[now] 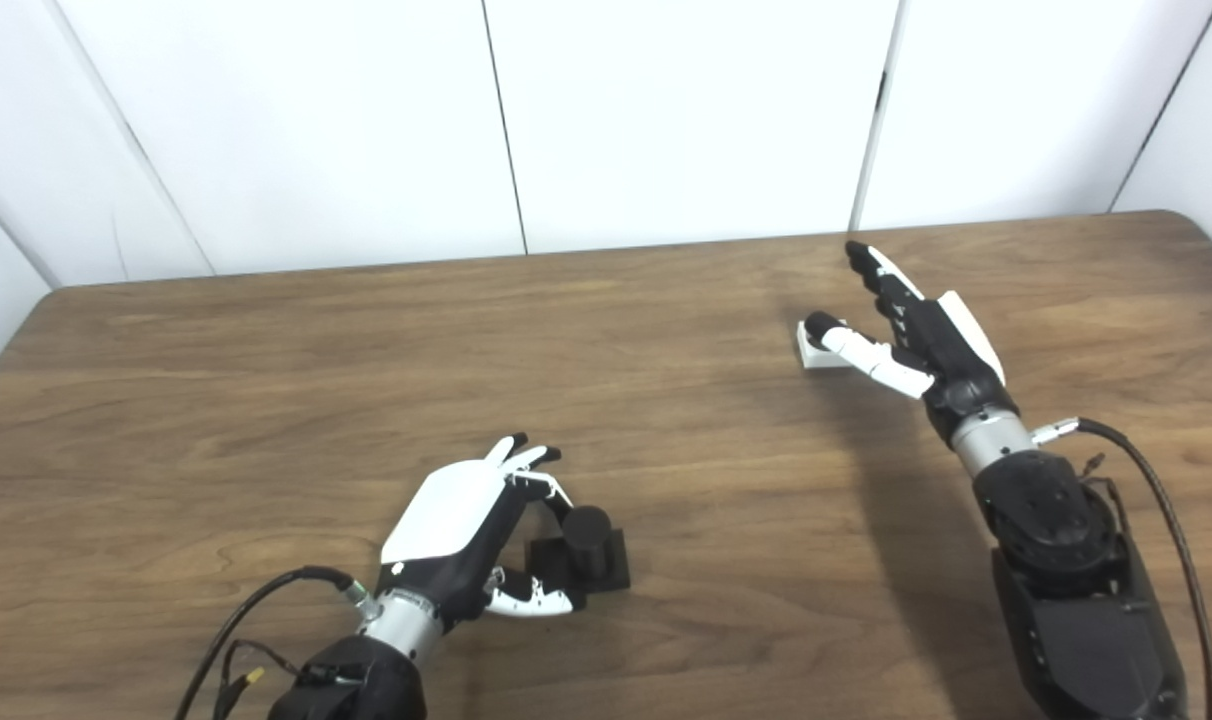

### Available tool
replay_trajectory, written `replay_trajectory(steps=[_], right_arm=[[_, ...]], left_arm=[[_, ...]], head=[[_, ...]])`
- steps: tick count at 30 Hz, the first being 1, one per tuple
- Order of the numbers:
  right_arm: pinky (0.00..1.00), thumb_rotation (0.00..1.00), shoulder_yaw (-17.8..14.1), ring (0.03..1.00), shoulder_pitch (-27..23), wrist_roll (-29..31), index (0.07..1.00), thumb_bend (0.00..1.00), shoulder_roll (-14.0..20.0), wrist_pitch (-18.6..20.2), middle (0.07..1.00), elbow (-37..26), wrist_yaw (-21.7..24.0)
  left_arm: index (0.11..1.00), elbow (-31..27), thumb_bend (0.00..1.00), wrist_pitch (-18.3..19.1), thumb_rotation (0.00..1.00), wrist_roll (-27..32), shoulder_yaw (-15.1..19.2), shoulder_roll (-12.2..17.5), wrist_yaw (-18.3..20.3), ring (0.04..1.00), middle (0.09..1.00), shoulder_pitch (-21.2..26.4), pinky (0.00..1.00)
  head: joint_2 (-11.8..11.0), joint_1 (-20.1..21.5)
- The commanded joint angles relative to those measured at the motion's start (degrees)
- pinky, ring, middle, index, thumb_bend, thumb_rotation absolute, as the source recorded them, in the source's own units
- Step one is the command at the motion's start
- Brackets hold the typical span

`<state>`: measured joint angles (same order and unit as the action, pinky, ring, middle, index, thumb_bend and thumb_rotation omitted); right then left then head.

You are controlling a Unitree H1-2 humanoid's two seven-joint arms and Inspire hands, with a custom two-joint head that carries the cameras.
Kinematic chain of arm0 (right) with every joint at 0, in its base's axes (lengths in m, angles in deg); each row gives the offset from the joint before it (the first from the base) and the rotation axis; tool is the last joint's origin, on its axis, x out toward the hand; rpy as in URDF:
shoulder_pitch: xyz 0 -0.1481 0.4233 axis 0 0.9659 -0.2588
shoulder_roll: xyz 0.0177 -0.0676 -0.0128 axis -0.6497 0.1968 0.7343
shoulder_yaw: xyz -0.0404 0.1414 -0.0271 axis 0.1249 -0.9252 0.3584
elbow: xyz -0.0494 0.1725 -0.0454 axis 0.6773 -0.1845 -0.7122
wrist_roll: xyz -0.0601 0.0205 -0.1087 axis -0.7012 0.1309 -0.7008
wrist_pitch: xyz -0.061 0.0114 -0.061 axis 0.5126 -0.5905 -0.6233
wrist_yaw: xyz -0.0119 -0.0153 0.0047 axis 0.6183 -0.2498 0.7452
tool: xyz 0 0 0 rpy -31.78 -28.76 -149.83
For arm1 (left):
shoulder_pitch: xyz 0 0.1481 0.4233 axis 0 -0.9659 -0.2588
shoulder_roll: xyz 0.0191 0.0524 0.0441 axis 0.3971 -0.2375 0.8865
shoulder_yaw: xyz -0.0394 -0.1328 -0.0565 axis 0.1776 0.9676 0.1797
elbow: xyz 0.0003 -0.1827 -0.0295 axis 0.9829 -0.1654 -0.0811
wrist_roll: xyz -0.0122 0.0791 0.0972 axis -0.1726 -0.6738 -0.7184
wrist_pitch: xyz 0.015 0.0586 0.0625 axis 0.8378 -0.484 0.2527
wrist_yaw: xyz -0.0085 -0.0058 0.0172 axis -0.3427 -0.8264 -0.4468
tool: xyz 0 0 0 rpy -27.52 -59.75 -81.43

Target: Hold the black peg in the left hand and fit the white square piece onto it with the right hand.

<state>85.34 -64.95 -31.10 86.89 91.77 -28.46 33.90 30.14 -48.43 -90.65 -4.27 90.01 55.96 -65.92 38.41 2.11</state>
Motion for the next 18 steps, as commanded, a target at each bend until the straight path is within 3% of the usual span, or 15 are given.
replay_trajectory(steps=[1,9,18], right_arm=[[0.98,0.56,0.4,0.969,-3.7,-2.5,0.955,0.68,2.0,-1.1,0.959,-0.6,-0.7],[0.93,0.49,4.1,0.963,-7.0,-11.6,0.929,0.71,6.4,-1.6,0.955,1.8,-0.2],[0.97,0.37,7.3,0.996,-11.2,-17.7,0.847,0.78,10.6,-2.0,0.937,5.0,1.2]], left_arm=[[0.493,0.4,0.52,-0.8,0.07,-0.3,0.1,0.4,-0.1,1.0,0.918,-0.1,0.88],[0.493,0.7,0.52,-0.9,0.07,-0.1,0.4,0.4,-0.5,1.0,0.92,-0.2,0.89],[0.492,0.8,0.52,-1.2,0.07,-0.2,0.6,0.6,-0.7,1.0,0.918,-0.6,0.89]], head=[[-0.1,0.1],[-0.5,0.5],[-0.6,1.1]])
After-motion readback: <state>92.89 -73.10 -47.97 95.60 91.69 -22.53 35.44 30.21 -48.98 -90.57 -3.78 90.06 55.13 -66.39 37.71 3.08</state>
